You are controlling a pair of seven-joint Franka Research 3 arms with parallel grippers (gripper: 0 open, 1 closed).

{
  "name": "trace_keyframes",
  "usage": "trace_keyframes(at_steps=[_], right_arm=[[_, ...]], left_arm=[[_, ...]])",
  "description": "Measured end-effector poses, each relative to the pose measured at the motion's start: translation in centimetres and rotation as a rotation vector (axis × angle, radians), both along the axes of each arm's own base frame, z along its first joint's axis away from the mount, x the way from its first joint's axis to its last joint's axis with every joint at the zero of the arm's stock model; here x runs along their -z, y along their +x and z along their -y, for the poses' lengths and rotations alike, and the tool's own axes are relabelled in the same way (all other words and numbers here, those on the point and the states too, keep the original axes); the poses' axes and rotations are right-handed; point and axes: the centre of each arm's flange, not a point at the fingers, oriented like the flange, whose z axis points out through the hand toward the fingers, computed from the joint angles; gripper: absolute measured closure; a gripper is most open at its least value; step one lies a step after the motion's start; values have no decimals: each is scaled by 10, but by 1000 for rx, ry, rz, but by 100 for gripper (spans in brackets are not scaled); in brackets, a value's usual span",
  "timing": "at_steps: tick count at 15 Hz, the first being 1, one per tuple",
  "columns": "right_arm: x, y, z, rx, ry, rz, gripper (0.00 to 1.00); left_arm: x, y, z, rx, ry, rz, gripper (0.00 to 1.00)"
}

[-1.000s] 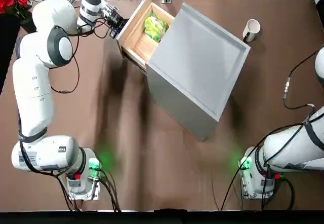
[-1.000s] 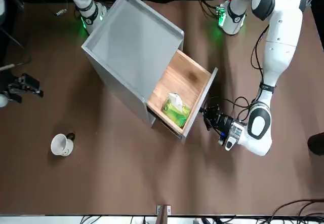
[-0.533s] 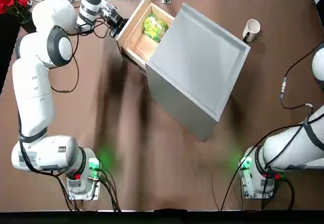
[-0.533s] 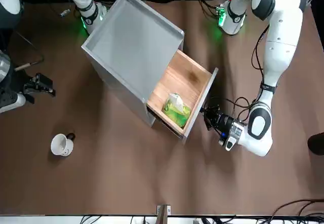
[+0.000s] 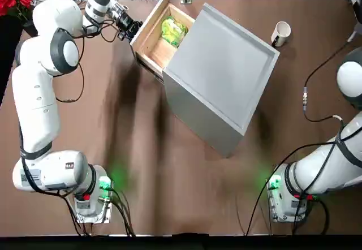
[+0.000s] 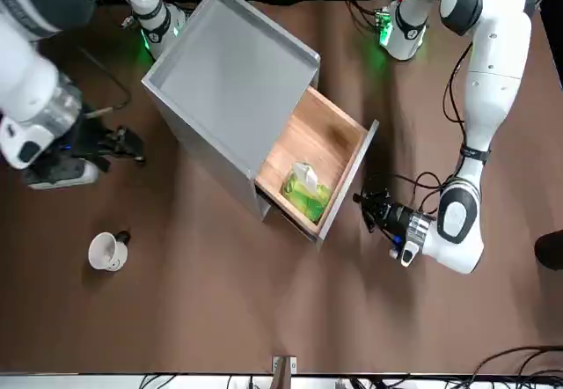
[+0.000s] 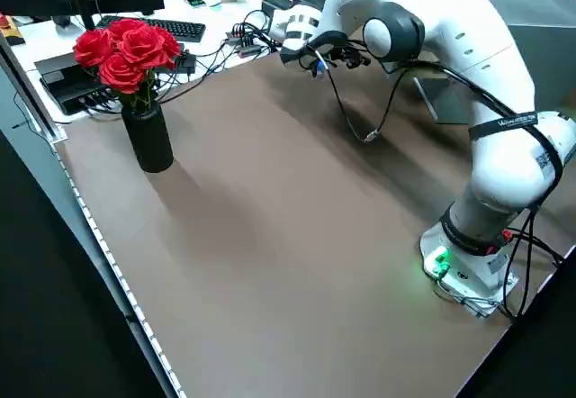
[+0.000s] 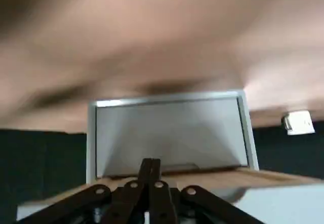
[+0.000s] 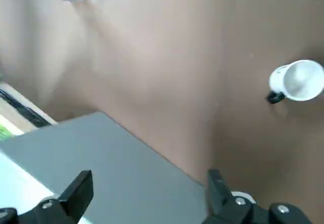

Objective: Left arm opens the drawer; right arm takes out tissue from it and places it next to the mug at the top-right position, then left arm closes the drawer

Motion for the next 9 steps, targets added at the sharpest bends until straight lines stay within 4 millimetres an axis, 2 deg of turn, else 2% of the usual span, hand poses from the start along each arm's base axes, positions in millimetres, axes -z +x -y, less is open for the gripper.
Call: trace_keyframes(at_steps=[2,4,6,7,8,9], right_arm=[[-1,-3,-47,58,18,3,0],[4,-5,-93,109,45,22,0],[14,-6,-133,143,79,49,0],[21,-7,-153,159,97,61,0],[28,-9,-171,173,113,70,0],[36,-11,-188,183,127,77,0]], left_arm=[[1,2,-7,15,41,22,99],[-8,10,-28,16,85,60,98],[-30,20,-61,-1,128,109,95],[-45,24,-78,-12,147,135,87],[-63,28,-93,-21,166,167,75],[-84,31,-105,-24,189,206,75]])
